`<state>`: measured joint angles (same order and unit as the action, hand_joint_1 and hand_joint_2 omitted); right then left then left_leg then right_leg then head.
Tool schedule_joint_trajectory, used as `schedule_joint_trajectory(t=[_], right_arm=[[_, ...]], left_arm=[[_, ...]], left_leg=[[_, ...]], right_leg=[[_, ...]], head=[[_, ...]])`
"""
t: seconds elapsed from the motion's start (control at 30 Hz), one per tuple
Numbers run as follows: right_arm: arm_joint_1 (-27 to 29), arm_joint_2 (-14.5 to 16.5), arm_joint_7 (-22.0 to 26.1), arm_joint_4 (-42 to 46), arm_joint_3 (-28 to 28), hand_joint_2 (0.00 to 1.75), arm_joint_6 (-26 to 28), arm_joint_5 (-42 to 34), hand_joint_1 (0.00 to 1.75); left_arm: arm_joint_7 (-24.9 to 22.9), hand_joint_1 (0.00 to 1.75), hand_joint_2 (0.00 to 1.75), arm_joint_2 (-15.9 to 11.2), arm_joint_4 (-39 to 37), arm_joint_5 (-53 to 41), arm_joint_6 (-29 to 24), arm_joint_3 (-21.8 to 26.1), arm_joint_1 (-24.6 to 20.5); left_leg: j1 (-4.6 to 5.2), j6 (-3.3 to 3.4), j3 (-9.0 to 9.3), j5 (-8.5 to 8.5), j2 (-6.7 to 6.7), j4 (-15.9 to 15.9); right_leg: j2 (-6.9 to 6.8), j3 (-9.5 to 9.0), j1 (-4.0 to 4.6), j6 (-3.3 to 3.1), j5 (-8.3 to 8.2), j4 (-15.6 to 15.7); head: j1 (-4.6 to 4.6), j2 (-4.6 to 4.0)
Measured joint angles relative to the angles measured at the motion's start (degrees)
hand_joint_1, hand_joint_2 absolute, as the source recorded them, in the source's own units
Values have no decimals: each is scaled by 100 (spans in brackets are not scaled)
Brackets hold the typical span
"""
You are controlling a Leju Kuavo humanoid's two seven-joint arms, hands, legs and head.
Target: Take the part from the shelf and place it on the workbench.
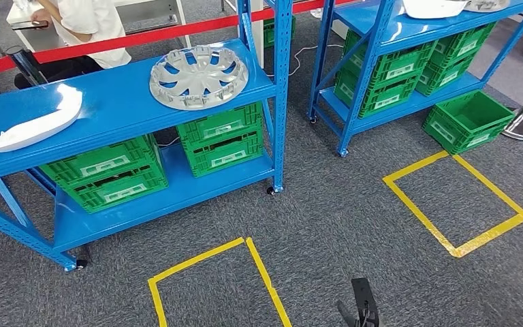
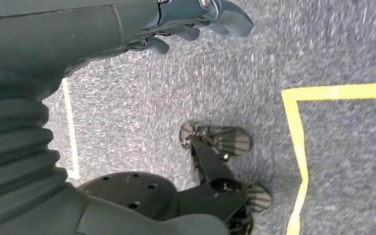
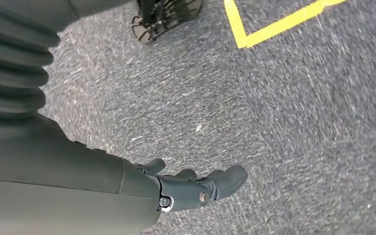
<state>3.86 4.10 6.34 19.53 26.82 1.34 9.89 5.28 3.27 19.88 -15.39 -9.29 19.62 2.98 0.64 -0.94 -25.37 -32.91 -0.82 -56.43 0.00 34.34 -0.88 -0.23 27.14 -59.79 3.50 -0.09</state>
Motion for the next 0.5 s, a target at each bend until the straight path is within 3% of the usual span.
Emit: schedule_joint_trajectory(t=[0.17,0.3,0.5], right_arm=[[-142,108,187,-111,715,0,41,244,0],[-261,179,353,-190,1325,175,118,411,0],[-437,226,706,-272,2290,175,296,548,0]], left_arm=[[143,0,0,113,-122,-415,-210,538,-140],[240,0,0,213,-220,-741,-310,969,-232],[312,0,0,351,-362,-1226,-430,1588,-355]], left_leg=[[1,1,0,-1,0,0],[1,1,1,0,0,0],[2,1,2,0,0,-1]], right_leg=[[0,-1,0,0,0,1],[0,-1,1,0,0,1],[1,-2,0,1,-1,1]], head=[[-1,-1],[0,-1],[1,0]])
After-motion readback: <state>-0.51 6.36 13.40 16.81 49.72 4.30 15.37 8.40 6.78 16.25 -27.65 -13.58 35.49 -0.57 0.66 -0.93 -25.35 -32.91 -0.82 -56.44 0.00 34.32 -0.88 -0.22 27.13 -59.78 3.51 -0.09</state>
